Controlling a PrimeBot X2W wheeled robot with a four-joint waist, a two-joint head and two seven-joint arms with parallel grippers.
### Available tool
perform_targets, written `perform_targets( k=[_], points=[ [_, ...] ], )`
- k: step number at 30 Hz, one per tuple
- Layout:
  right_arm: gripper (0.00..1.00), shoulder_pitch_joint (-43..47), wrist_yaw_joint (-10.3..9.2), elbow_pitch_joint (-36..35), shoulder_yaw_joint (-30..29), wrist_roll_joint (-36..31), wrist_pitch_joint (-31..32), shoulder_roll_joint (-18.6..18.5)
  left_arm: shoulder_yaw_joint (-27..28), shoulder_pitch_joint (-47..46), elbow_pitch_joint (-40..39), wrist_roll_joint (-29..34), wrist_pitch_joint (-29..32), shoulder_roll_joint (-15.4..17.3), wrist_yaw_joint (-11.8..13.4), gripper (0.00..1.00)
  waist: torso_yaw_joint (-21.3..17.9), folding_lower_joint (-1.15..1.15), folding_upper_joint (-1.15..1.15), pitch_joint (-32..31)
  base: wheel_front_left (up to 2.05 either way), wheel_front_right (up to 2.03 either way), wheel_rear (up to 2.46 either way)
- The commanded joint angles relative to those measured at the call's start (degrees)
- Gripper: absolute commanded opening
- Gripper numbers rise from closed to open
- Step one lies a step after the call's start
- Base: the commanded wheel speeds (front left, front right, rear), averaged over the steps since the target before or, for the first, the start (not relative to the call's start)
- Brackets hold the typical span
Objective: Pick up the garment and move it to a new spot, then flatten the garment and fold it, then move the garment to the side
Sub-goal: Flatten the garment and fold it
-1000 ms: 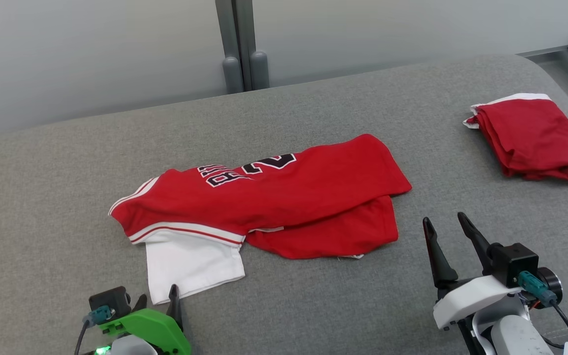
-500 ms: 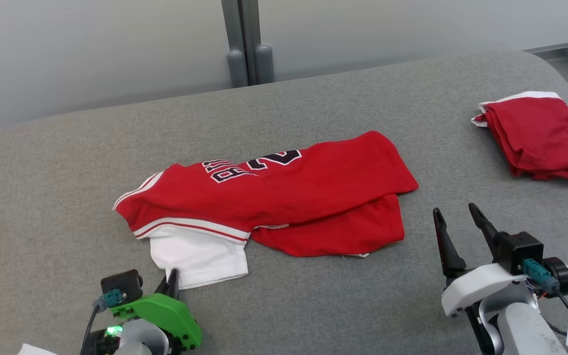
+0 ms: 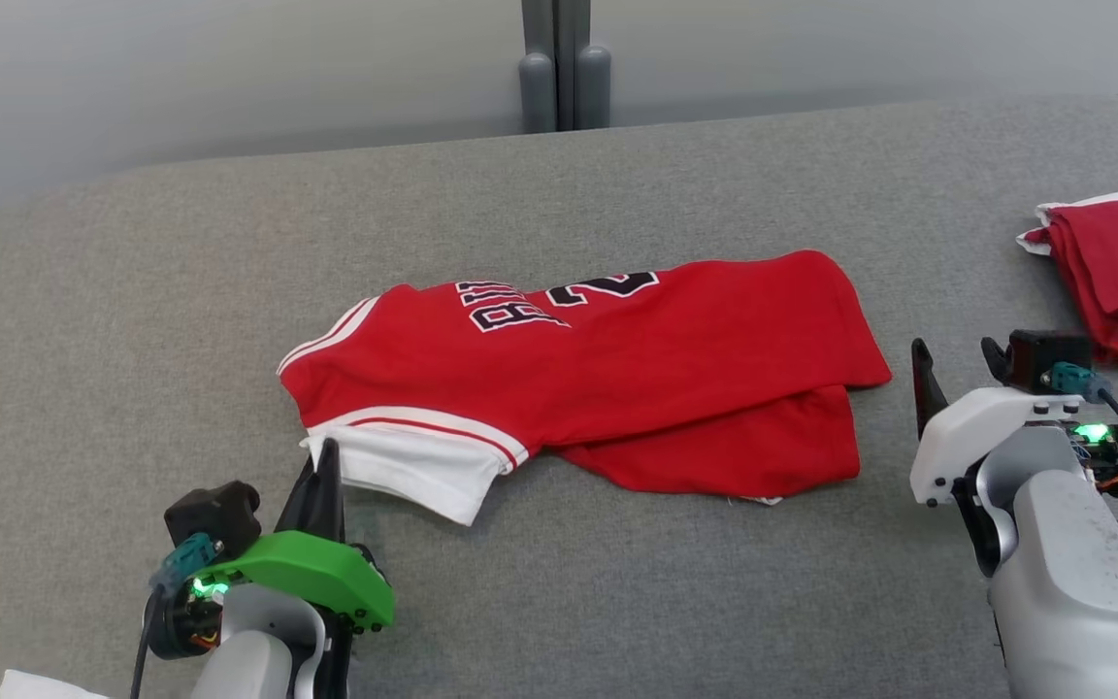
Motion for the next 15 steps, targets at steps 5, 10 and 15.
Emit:
perform_targets(
  k=[5,10,15],
  points=[
    [1.00,-4.78,-0.07,6.56,0.28,-1.13,1.83,-0.42,-1.10,0.93,-4.80,0.02,0.49,-0.12,0.75,0.00,2.40,0.00,0.00,2.83,0.00,0.00,0.00],
    [1.00,-7.39,-0.07,12.16,1.41,-2.40,2.59,-0.45,-1.90,1.13,-7.42,-0.04,1.02,-0.23,1.19,0.00,3.00,0.00,0.00,3.94,0.00,0.00,0.00],
    [1.00,-8.51,-0.08,16.52,2.62,-3.85,4.41,-0.35,-2.03,1.68,-8.91,-0.45,1.32,-0.05,1.37,0.00,2.85,0.00,0.00,4.22,0.00,0.00,0.00]
  ],
)
